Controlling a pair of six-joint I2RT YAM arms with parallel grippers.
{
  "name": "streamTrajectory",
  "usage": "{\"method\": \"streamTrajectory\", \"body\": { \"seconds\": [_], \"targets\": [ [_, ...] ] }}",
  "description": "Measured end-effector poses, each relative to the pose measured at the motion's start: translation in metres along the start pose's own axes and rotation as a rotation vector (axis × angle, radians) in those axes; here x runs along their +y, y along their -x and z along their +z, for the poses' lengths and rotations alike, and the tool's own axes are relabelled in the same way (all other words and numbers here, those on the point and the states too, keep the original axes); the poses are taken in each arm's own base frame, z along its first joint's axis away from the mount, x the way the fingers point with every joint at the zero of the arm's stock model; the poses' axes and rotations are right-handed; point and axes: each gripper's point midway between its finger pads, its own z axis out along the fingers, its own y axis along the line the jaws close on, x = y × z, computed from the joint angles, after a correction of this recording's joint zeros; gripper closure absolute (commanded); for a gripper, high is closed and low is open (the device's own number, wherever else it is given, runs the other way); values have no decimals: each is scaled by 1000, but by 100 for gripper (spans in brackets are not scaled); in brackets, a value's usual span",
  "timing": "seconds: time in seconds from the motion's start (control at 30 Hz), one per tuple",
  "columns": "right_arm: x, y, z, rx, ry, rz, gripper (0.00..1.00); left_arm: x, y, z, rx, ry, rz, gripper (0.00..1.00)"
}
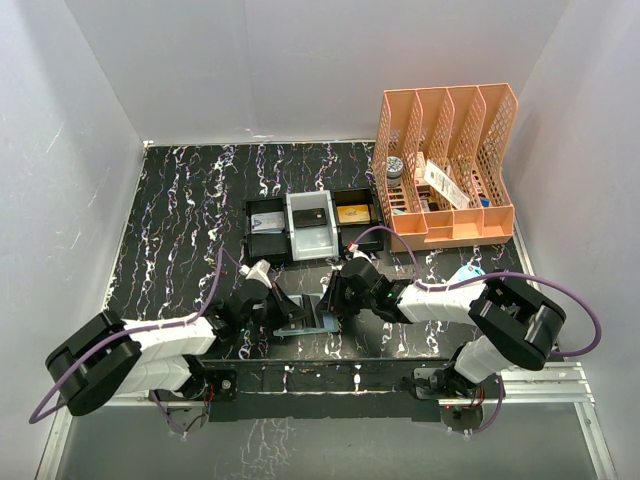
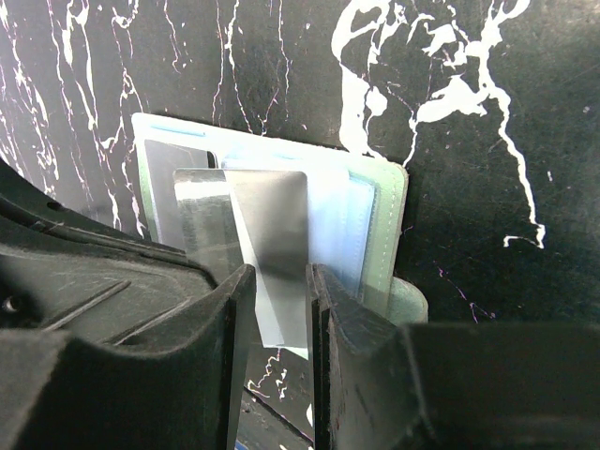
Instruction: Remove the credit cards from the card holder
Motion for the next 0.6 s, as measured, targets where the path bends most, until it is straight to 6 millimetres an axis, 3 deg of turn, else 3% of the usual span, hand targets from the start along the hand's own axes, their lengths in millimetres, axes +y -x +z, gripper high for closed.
{"method": "streamTrajectory", "body": {
  "seconds": [0.37,0.6],
  "targets": [
    [0,1,-1,7,-9,-16,72,3,1,-7,-6,13,26,100],
    [4,3,-16,36,-38,-109,72,7,-1,-4,7,33,40,100]
  ]
}}
